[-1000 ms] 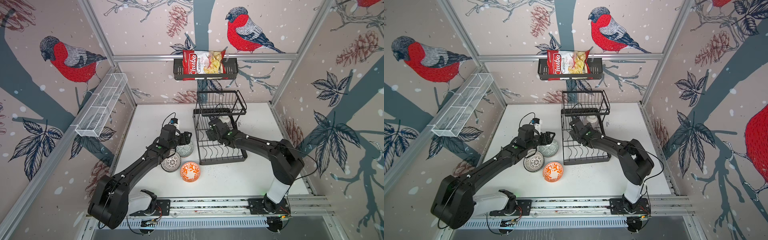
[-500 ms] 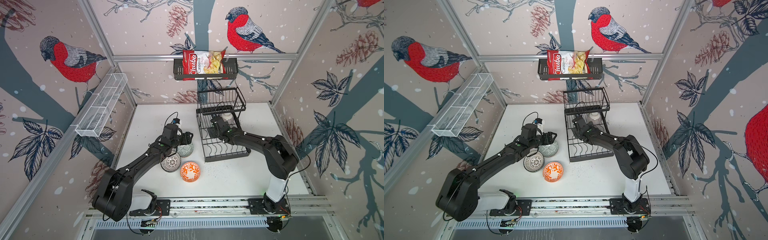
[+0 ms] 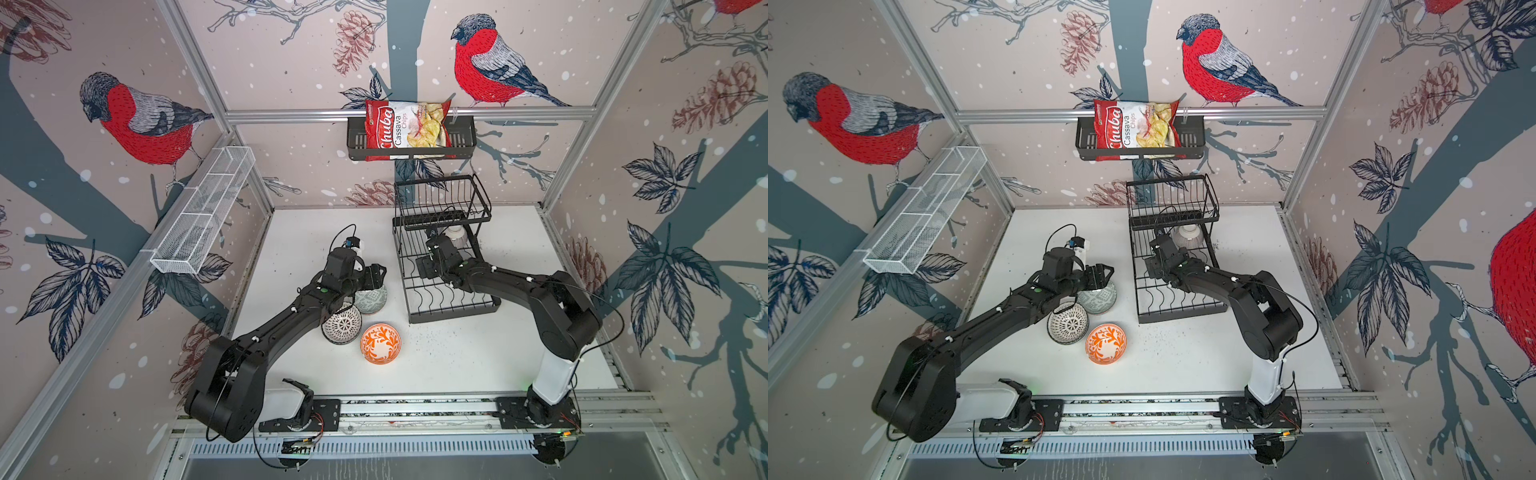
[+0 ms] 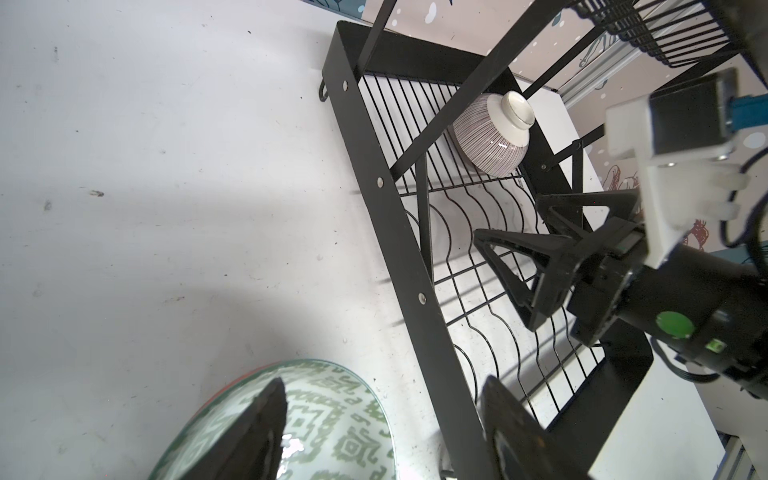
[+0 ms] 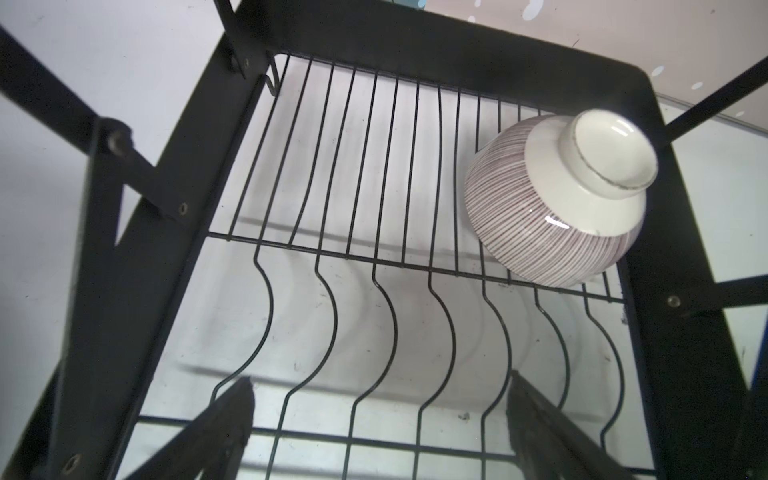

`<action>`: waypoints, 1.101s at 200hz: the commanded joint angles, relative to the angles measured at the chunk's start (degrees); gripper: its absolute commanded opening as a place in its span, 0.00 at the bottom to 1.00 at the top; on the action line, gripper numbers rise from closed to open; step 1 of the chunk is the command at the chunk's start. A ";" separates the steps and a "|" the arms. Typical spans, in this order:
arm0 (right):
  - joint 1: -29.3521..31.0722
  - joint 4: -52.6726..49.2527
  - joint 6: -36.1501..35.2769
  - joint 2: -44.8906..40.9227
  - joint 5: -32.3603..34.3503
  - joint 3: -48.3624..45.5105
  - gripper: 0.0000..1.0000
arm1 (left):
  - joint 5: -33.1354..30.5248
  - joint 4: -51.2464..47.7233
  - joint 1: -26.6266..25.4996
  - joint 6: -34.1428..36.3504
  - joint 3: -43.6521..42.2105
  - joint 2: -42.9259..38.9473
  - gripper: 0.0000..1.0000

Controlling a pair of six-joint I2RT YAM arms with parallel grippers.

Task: Load the bowls into the dish rack
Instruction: 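Open the right gripper and release the bowl upright in the rack, then withdraw the right gripper from the rack while the left arm shifts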

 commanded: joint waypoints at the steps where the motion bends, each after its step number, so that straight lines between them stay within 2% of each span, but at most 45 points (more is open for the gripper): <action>1: 0.16 0.29 1.32 -2.31 -1.35 -0.99 0.94 | 0.29 1.11 0.06 0.58 -0.11 0.08 0.73; 104: 2.01 -3.98 3.35 -10.93 -4.97 -5.26 0.94 | 0.38 0.94 0.00 0.70 0.00 -0.09 0.73; 180: 0.77 -2.20 3.16 -6.21 -6.71 -5.81 0.94 | 1.03 1.09 0.02 0.70 0.44 0.56 0.73; 220: 0.59 -1.84 3.81 -7.00 -6.37 -8.08 0.94 | 1.51 0.90 0.04 0.84 1.94 1.71 0.73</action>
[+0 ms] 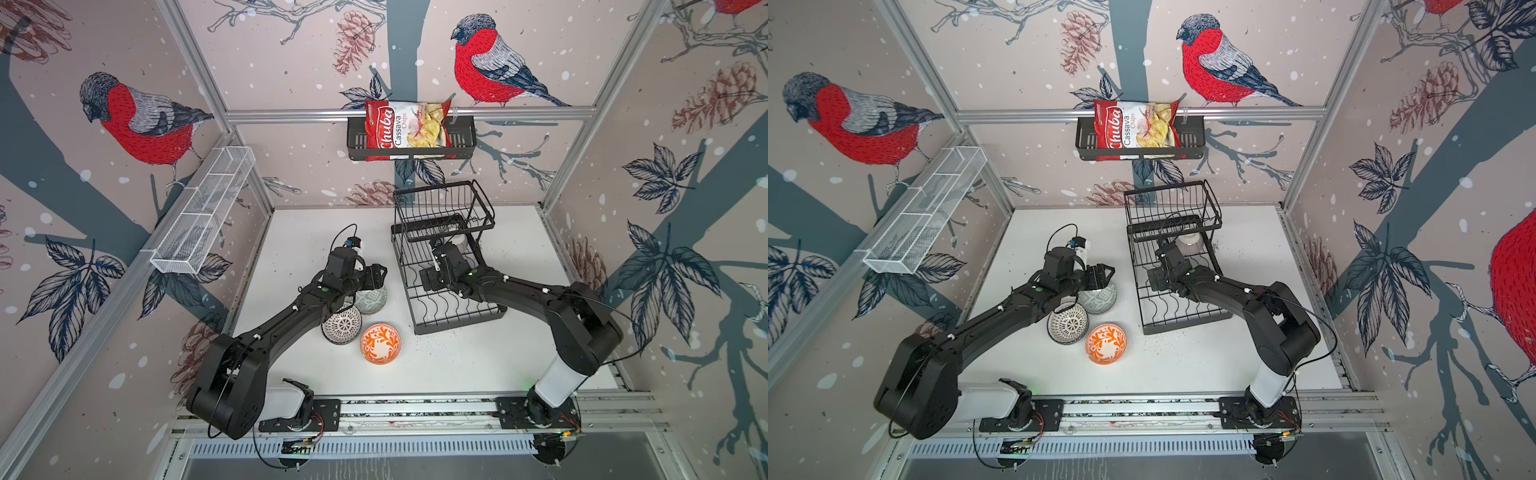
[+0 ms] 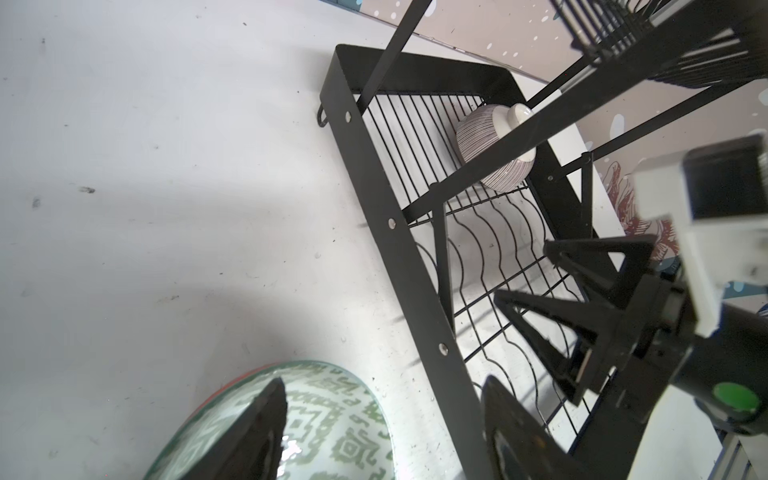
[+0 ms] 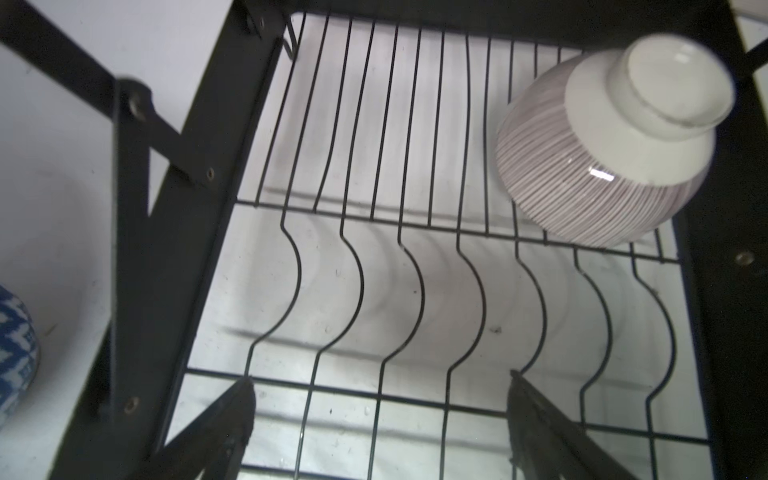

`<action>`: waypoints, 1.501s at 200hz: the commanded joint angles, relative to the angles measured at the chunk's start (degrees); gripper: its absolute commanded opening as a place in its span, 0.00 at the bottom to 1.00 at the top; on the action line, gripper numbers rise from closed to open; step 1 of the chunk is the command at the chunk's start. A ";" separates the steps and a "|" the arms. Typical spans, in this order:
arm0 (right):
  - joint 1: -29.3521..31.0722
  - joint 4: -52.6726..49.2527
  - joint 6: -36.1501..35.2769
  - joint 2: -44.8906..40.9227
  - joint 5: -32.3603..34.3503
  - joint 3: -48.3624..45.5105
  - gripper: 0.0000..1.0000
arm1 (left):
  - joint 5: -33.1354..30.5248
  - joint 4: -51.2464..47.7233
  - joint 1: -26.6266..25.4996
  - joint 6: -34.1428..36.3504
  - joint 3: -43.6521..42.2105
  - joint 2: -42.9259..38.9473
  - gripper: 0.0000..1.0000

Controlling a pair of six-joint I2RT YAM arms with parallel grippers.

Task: Load the bowls into the dish rack
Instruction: 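Withdraw the right gripper from the rack while the left arm shifts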

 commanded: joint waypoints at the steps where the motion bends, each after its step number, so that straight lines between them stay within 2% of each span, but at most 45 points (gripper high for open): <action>1: -0.09 1.86 0.87 -0.75 0.07 -0.97 0.94 | 0.62 0.85 0.05 0.86 1.08 0.68 0.73; 65: -0.17 -0.63 1.83 -7.37 -1.23 -3.56 0.94 | 0.67 -0.73 -0.12 1.19 3.95 2.71 0.73; 102: 0.15 -3.35 2.79 -12.03 -2.27 -5.02 0.94 | -1.62 -2.64 -2.18 2.82 7.76 5.06 0.72; 156: 0.41 -6.04 2.83 -17.88 -3.70 -7.81 0.94 | -3.28 -4.12 -3.84 4.14 14.78 12.75 0.72; 232: -0.08 -6.25 4.15 -25.57 -1.76 -10.78 0.95 | -3.68 -4.51 -4.25 5.35 22.77 21.94 0.72; 258: -0.34 -6.18 4.03 -27.98 -1.85 -11.19 0.95 | -5.92 -6.07 -4.00 5.96 26.06 24.08 0.72; 300: -0.61 -6.63 3.80 -28.88 -2.29 -11.75 0.95 | -4.69 -10.02 -1.64 6.07 32.14 28.31 0.72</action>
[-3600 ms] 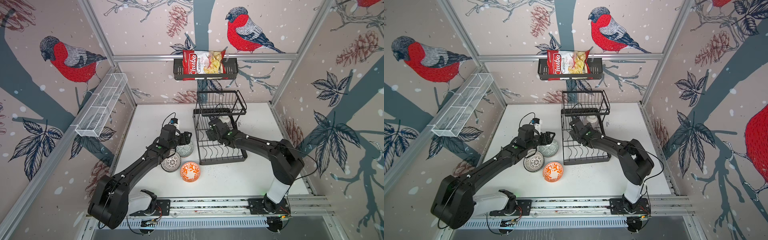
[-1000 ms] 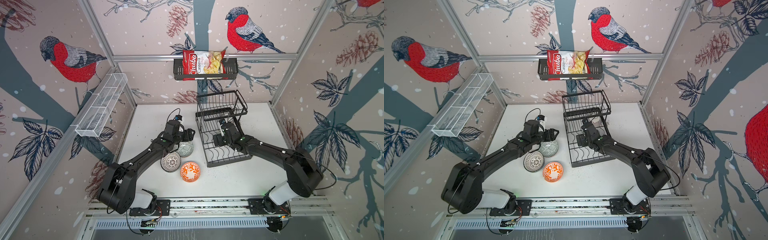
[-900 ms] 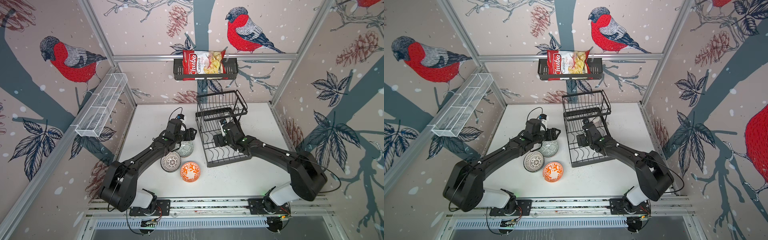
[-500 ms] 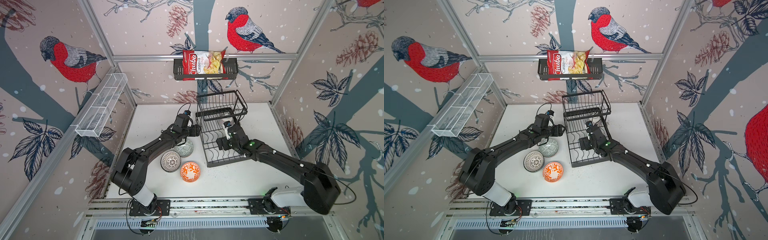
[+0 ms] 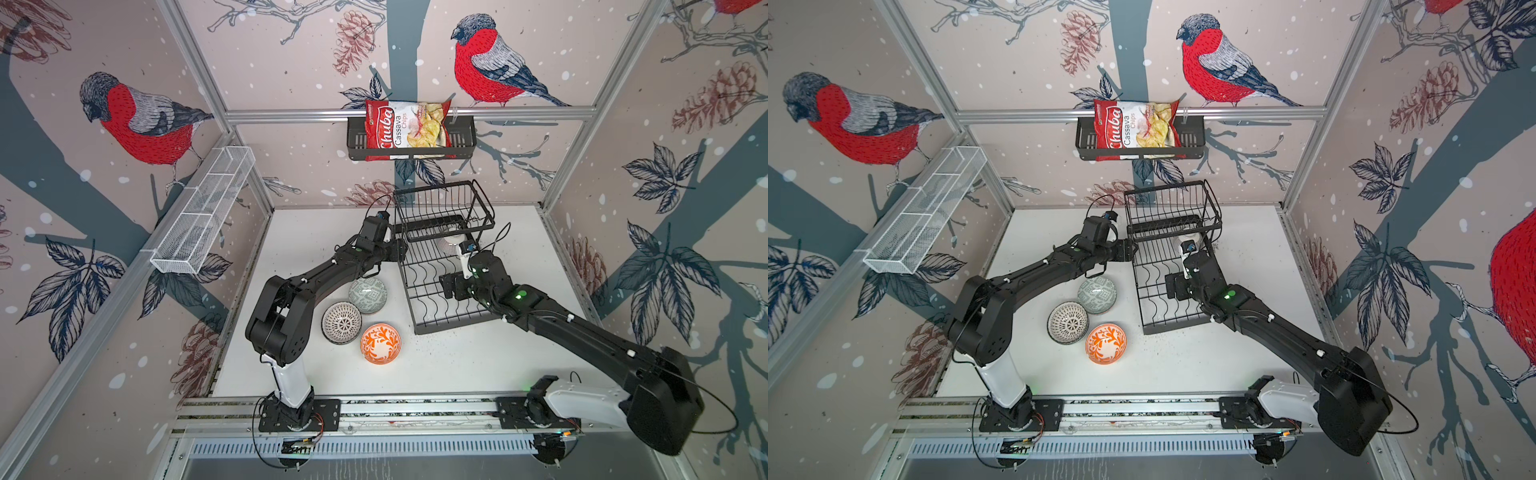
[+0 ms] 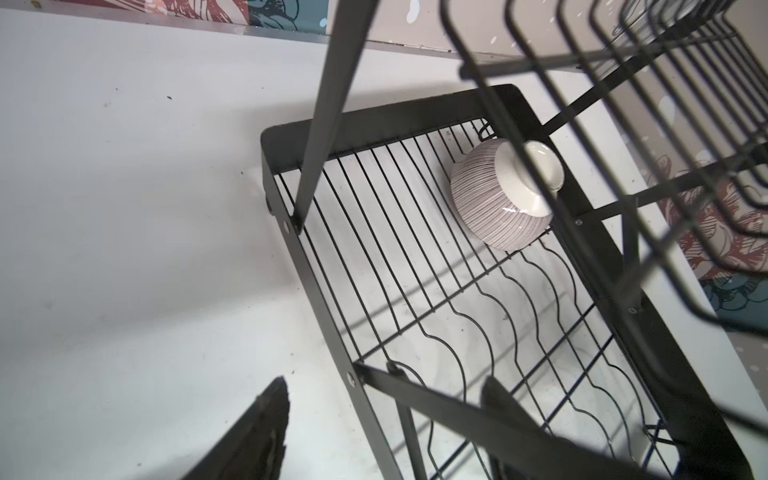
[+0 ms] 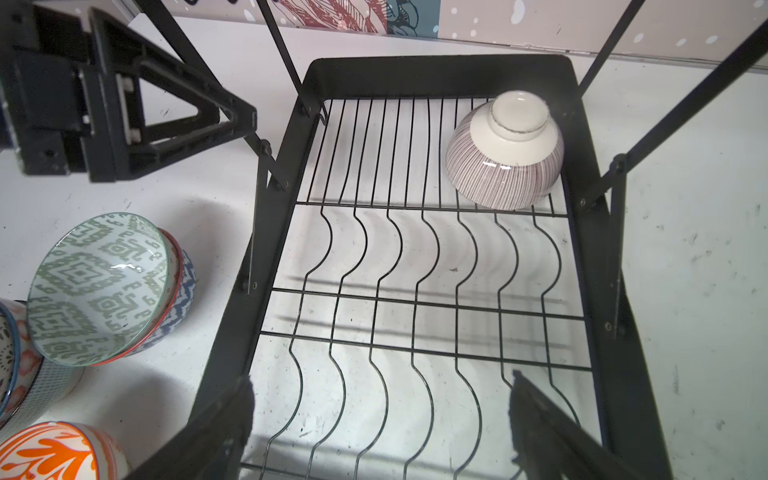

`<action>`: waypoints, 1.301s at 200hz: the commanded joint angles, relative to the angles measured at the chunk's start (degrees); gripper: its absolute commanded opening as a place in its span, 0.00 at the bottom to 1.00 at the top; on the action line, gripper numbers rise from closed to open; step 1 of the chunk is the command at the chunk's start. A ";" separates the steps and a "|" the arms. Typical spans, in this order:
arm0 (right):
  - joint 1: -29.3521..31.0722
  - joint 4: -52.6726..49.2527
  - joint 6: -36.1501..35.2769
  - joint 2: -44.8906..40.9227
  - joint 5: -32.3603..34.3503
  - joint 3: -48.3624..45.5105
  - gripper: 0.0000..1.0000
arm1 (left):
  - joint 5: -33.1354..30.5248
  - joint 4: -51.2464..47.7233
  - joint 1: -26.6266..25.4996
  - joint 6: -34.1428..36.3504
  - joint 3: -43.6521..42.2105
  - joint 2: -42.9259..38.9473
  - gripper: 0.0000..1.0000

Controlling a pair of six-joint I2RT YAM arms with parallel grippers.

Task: Load the bowls into the dish rack
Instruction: 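Withdraw the right gripper from the rack while the left arm shifts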

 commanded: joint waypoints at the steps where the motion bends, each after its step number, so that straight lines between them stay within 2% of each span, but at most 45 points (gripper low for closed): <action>1: -0.06 -0.27 0.37 -0.51 0.22 -0.28 0.95 | -0.31 -3.04 1.54 0.14 2.88 1.86 0.72; 85: 0.53 -0.60 1.95 0.16 -3.43 -0.58 0.95 | -0.85 -7.90 5.49 3.69 13.92 9.08 0.72; 122: 1.42 -0.72 2.03 1.34 -3.78 -0.13 0.95 | -0.77 -10.40 5.60 5.07 15.39 9.55 0.72; 142: 1.69 -0.41 2.03 1.69 -3.80 0.08 0.95 | -0.54 -10.49 5.57 5.47 13.10 7.94 0.72; 185: 2.00 0.45 1.93 2.31 -4.27 0.67 0.95 | 4.12 -9.04 5.61 6.27 7.33 4.07 0.72; 229: 3.57 -0.48 1.64 5.11 -5.11 2.31 0.95 | 4.19 -7.88 5.57 6.00 1.75 -2.67 0.72; 260: 6.18 -2.77 2.21 7.05 -6.18 4.47 0.93 | 4.10 -5.76 5.60 3.21 -3.80 -8.70 0.72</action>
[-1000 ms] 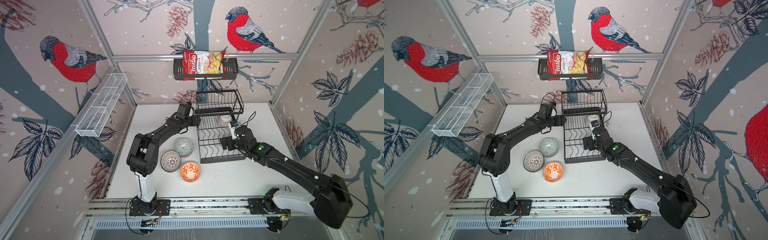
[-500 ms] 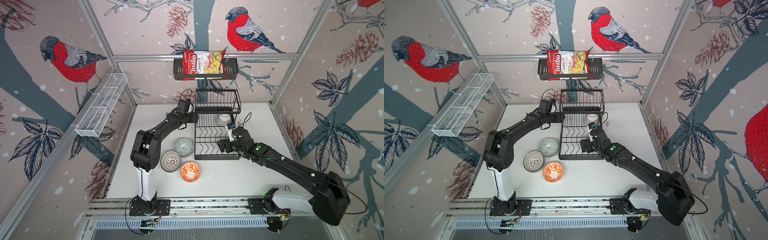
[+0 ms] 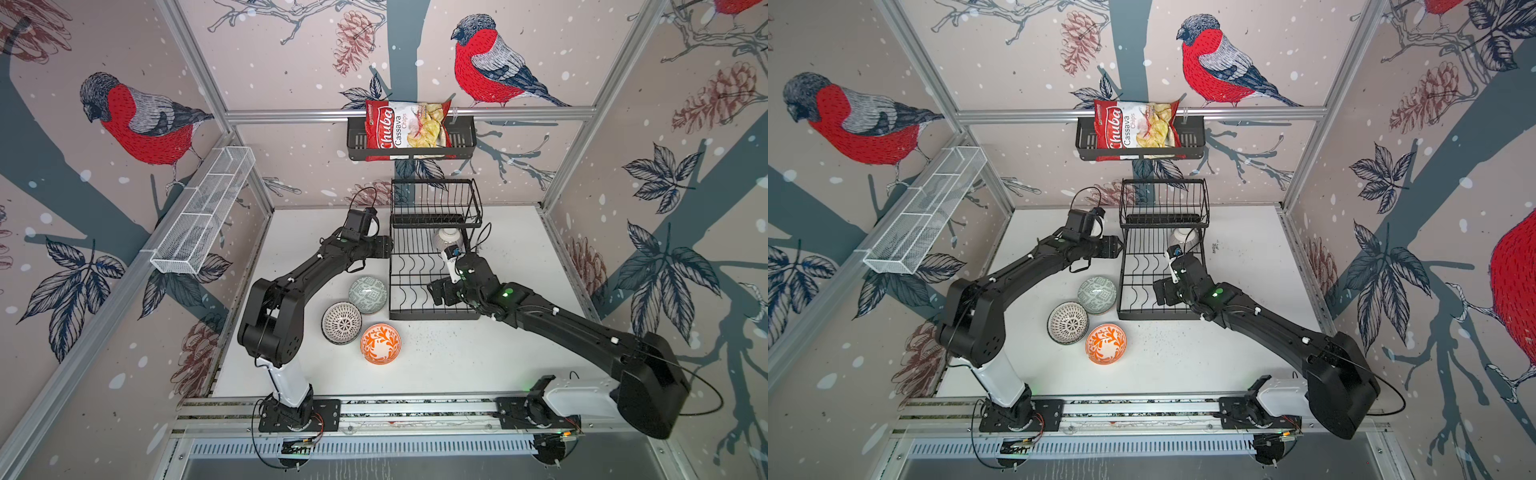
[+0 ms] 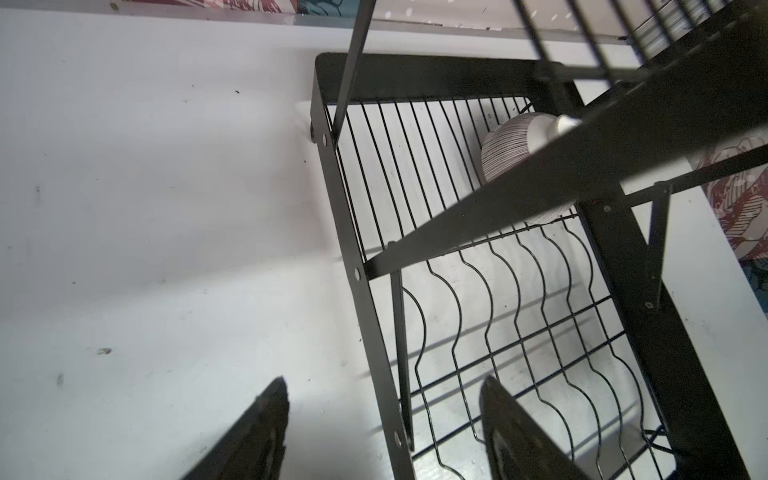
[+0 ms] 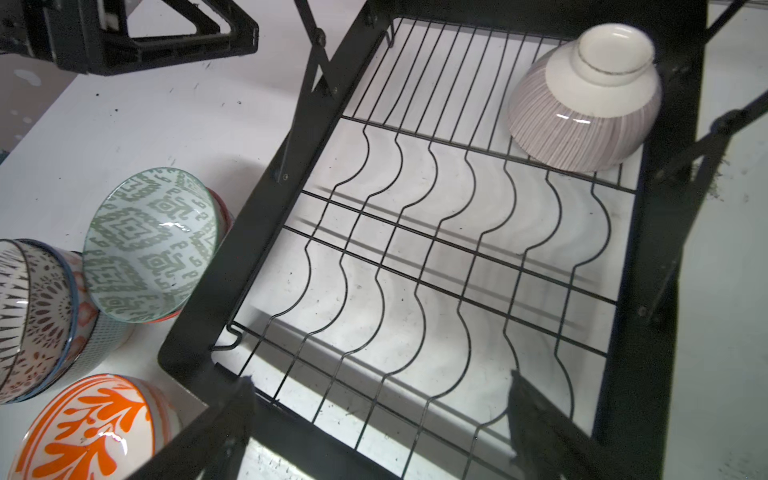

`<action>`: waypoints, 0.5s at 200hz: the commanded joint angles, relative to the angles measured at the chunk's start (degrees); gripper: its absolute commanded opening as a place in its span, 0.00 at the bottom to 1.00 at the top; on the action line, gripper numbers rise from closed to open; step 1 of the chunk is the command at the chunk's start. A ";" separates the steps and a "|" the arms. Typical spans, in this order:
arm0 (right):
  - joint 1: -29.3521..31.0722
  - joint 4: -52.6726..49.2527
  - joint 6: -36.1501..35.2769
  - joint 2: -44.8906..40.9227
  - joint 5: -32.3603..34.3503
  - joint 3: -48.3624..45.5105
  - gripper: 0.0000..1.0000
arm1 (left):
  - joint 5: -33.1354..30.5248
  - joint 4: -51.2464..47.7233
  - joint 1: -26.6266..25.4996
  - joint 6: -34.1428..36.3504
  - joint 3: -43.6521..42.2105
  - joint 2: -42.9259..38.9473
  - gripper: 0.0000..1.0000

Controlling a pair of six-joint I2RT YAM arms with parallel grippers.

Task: Load the bowls into the dish rack
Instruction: 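Withdraw the right gripper from the rack while the left arm shifts, then reach the right gripper toward the orange-patterned bowl on the table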

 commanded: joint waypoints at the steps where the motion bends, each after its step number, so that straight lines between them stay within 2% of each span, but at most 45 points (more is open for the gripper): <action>1: 1.70 -2.00 0.77 1.15 -1.16 1.59 0.93 | 0.65 2.94 0.11 -2.21 -3.29 -3.74 0.72; 37: 5.78 -6.77 4.87 3.78 -3.68 4.46 0.92 | -1.55 3.35 0.11 -6.74 -9.27 -12.36 0.72; 100: 12.99 -10.48 12.44 4.95 -7.24 5.22 0.88 | 0.24 5.95 -0.19 -14.56 -20.77 -24.78 0.72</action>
